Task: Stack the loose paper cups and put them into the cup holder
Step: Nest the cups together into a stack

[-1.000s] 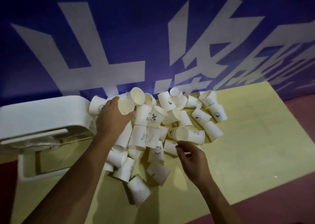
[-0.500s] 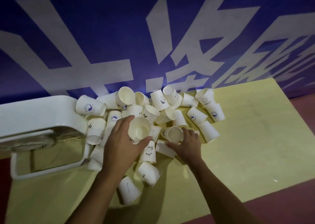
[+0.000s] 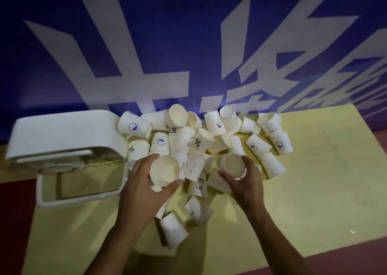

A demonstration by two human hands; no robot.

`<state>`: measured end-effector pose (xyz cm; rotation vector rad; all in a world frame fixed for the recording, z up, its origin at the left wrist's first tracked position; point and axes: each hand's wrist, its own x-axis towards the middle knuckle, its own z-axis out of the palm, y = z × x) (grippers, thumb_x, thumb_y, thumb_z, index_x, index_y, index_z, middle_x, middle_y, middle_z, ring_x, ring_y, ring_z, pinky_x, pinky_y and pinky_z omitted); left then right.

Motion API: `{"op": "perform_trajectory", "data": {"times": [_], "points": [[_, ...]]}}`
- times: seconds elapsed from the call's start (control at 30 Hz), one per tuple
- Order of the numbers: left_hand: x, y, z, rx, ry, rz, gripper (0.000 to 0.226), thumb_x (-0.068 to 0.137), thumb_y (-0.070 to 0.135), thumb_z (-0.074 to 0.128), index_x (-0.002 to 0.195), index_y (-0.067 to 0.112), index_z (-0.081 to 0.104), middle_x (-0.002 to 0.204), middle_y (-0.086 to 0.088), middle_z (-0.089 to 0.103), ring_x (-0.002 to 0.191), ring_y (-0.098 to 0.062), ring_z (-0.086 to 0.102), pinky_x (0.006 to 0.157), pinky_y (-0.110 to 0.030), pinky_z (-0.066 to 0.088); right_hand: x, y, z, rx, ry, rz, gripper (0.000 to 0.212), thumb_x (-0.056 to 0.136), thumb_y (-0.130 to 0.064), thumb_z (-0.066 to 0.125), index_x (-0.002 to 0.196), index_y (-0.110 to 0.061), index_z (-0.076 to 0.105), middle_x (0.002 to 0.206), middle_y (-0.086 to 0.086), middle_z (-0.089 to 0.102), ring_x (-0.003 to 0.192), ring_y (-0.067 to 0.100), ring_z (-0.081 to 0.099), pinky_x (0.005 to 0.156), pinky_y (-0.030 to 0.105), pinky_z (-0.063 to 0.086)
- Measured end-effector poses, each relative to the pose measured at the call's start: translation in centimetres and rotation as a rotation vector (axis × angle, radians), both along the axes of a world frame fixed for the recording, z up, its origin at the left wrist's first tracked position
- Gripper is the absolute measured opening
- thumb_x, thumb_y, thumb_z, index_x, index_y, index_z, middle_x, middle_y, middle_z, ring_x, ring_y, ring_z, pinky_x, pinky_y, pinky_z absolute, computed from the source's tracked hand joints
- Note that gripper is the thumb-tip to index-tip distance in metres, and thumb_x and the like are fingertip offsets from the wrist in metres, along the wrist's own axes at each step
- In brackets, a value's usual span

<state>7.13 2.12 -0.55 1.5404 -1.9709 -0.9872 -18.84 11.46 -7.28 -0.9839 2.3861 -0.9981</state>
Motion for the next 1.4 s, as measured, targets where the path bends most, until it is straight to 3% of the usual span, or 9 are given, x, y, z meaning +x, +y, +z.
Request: {"op": "perform_trajectory", "data": {"times": [0.17, 0.33, 0.53, 0.63, 0.73, 1.03, 1.13, 1.27, 1.4], "points": [[7.0, 0.1, -0.6, 0.064, 0.046, 0.115, 0.078, 0.067, 0.048, 0.091, 0.134, 0.041, 0.052, 0.129, 0.018, 0.06, 0.113, -0.008, 0.057, 0.088, -0.034, 0.052, 5.3, -0.8, 4.0, -0.078, -0.039, 0.048, 0.076, 0.069, -0.057, 0.085, 0.131, -0.026, 0.056, 0.115, -0.017, 0.06, 0.104, 0.009, 0.058, 0.083, 0.031, 0.051], [15.6, -1.1, -0.6, 0.078, 0.079, 0.219, 0.079, 0.064, 0.065, 0.08, 0.134, 0.039, 0.052, 0.128, 0.017, 0.061, 0.11, -0.011, 0.059, 0.086, -0.03, 0.051, 13.7, -2.9, 6.4, -0.13, -0.08, 0.128, 0.074, 0.072, -0.058, 0.08, 0.135, -0.031, 0.054, 0.116, -0.025, 0.057, 0.099, 0.006, 0.058, 0.074, 0.028, 0.054], [25.0, -3.9, -3.0, 0.089, 0.047, 0.277, 0.074, 0.068, 0.042, 0.093, 0.128, 0.042, 0.05, 0.122, 0.017, 0.06, 0.109, -0.014, 0.058, 0.08, -0.031, 0.05, 23.3, -4.7, 6.1, -0.154, -0.128, 0.213, 0.062, 0.076, -0.053, 0.076, 0.131, -0.031, 0.056, 0.116, -0.032, 0.057, 0.103, 0.006, 0.059, 0.084, 0.029, 0.05], [27.9, -5.5, -4.8, 0.09, 0.038, 0.313, 0.078, 0.066, 0.03, 0.094, 0.134, 0.028, 0.055, 0.129, 0.006, 0.062, 0.116, -0.019, 0.06, 0.091, -0.038, 0.053, 27.0, -5.4, 5.8, -0.166, -0.163, 0.217, 0.06, 0.076, -0.049, 0.077, 0.129, -0.031, 0.057, 0.117, -0.023, 0.062, 0.105, -0.007, 0.058, 0.085, 0.011, 0.045], [29.0, -7.1, -6.0, 0.061, 0.039, 0.312, 0.079, 0.064, 0.021, 0.094, 0.134, 0.022, 0.058, 0.129, 0.003, 0.061, 0.113, -0.014, 0.057, 0.088, -0.024, 0.045, 29.6, -6.0, 5.6, -0.18, -0.205, 0.223, 0.059, 0.074, -0.043, 0.078, 0.127, -0.031, 0.055, 0.118, -0.03, 0.058, 0.105, -0.02, 0.054, 0.08, -0.002, 0.04], [29.5, -10.8, -9.2, 0.241, -0.14, 0.123, 0.078, 0.071, 0.028, 0.088, 0.139, 0.033, 0.051, 0.13, 0.007, 0.061, 0.117, -0.02, 0.06, 0.086, -0.033, 0.05, 33.7, -8.1, 4.4, -0.121, -0.201, 0.277, 0.065, 0.075, -0.046, 0.086, 0.132, -0.032, 0.058, 0.123, -0.023, 0.063, 0.116, -0.002, 0.058, 0.089, 0.019, 0.049], [29.1, -11.8, -9.3, 0.302, -0.201, 0.084, 0.074, 0.067, 0.026, 0.087, 0.13, 0.04, 0.05, 0.123, 0.01, 0.063, 0.109, -0.022, 0.064, 0.083, -0.041, 0.057, 34.9, -10.1, 3.4, -0.061, -0.235, 0.304, 0.072, 0.073, -0.047, 0.087, 0.137, -0.032, 0.056, 0.123, -0.031, 0.059, 0.115, -0.01, 0.055, 0.09, 0.007, 0.043], [28.8, -12.8, -9.4, 0.387, -0.204, 0.088, 0.087, 0.062, 0.021, 0.092, 0.134, 0.039, 0.046, 0.124, 0.006, 0.062, 0.105, -0.025, 0.066, 0.082, -0.044, 0.06, 36.9, -13.1, 2.2, -0.059, -0.256, 0.378, 0.067, 0.076, -0.044, 0.088, 0.131, -0.031, 0.053, 0.12, -0.024, 0.061, 0.111, 0.002, 0.061, 0.089, 0.022, 0.052], [29.6, -12.8, -9.6, 0.395, -0.125, 0.087, 0.089, 0.061, 0.018, 0.094, 0.136, 0.032, 0.047, 0.124, 0.006, 0.063, 0.107, -0.022, 0.067, 0.08, -0.041, 0.061, 38.6, -15.3, 1.6, -0.079, -0.286, 0.453, 0.063, 0.077, -0.041, 0.088, 0.127, -0.028, 0.054, 0.117, -0.026, 0.061, 0.109, -0.001, 0.06, 0.087, 0.018, 0.051]]}}
